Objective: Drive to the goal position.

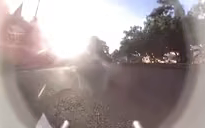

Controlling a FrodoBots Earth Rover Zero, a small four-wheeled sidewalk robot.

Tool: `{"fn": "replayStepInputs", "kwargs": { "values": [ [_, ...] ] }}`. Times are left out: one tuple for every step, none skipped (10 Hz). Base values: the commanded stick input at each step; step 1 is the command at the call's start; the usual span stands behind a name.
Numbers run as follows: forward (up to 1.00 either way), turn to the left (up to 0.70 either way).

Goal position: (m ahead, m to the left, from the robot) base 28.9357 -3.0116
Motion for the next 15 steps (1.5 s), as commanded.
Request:
{"fn": "replayStepInputs", "kwargs": {
  "values": [
    [0.67,0.02],
    [0.67,0.02],
    [0.67,0.02],
    [0.67,0.02],
    [0.67,0.02],
    [0.67,0.02],
    [0.67,0.02],
    [0.67,0.02],
    [0.67,0.02],
    [0.67,0.02],
    [0.67,0.02],
    [0.67,0.02],
    [0.67,0.02],
    [0.67,0.02],
    [0.67,0.02]
  ]
}}
